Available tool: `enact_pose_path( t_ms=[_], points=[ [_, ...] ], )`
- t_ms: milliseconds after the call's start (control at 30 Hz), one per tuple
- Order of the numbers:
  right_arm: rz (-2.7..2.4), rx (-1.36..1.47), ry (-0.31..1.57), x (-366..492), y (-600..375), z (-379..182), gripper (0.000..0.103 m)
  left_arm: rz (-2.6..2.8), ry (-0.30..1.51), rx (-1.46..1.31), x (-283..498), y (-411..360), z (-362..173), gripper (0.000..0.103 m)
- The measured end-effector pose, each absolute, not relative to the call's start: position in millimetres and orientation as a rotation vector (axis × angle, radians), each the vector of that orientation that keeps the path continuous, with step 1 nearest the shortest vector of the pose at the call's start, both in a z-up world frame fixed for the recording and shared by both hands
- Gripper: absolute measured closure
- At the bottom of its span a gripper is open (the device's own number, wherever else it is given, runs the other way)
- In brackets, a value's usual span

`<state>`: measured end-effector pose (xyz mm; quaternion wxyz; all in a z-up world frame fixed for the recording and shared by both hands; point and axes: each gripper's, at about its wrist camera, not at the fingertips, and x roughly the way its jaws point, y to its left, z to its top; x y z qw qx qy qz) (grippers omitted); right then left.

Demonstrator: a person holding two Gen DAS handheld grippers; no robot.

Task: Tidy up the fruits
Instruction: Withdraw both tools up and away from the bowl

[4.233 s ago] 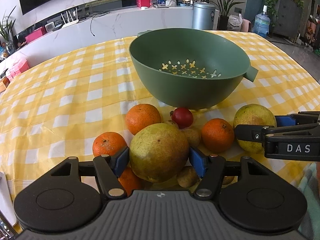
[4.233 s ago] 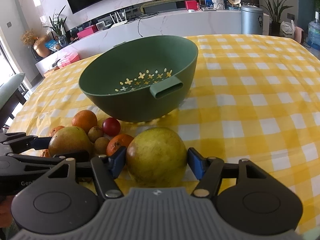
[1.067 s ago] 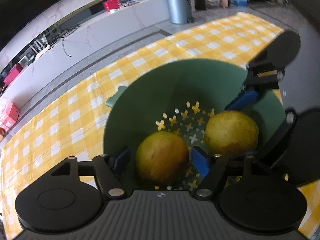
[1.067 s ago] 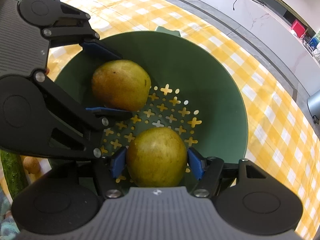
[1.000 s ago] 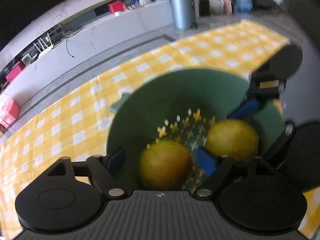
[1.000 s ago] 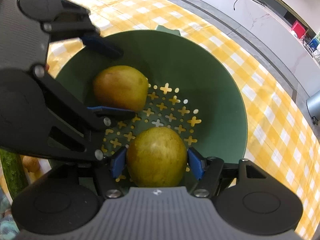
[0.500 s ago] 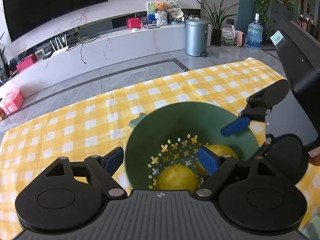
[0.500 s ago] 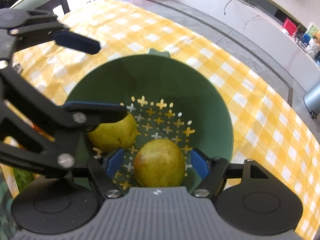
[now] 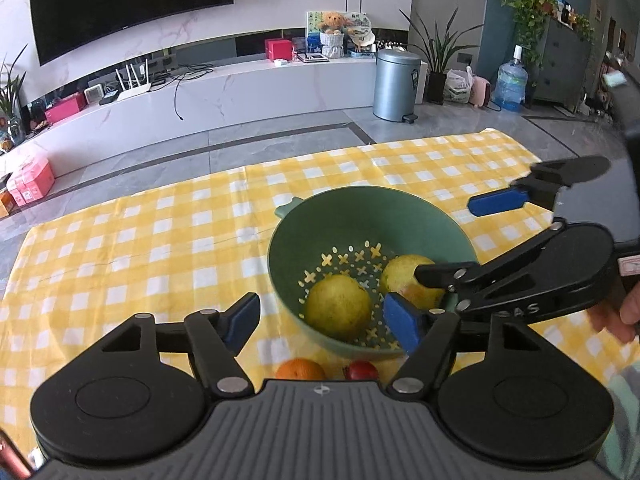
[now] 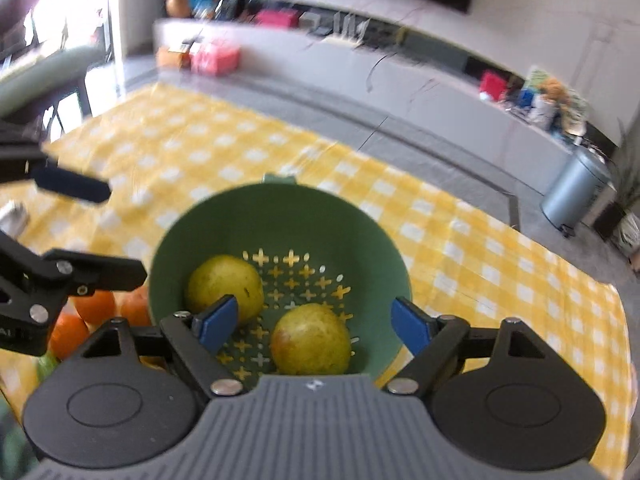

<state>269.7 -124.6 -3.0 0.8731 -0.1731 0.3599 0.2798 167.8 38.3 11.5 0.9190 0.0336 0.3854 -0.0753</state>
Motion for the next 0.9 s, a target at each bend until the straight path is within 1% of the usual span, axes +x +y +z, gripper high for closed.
enact_pose_path(
  t_ms=[33, 133, 300, 433, 633, 800, 900],
  points=[
    [0.577, -0.331, 0.738, 263.2, -128.6, -0.8, 0.022, -0.160, 0.790, 0.066, 163.3, 38.6, 12.8, 0.023],
    [0.563, -0.219, 0.712, 244.2, -141.5, 2.9, 0.022, -0.171, 0.782, 0.072, 149.4, 37.5, 16.4, 0.026],
    [0.523, -0.090, 0.674, 205.8, -157.2, 5.3, 0.022, -0.184, 0.774, 0.073, 129.9, 32.4, 18.6, 0.029],
    [0.502, -0.017, 0.666, 177.8, -164.4, -3.9, 0.022, -0.201, 0.772, 0.056, 116.5, 29.4, 17.2, 0.030],
    [0.451, 0.027, 0.653, 148.9, -167.2, -22.1, 0.022, -0.199, 0.774, 0.040, 104.9, 27.0, 5.5, 0.030],
    [0.429, 0.052, 0.673, 144.2, -171.4, -39.4, 0.022, -0.209, 0.784, -0.007, 98.8, 34.1, -6.1, 0.032],
    [0.416, 0.069, 0.692, 145.7, -175.1, -46.6, 0.024, -0.223, 0.797, -0.020, 99.8, 38.1, -12.7, 0.038]
  ],
)
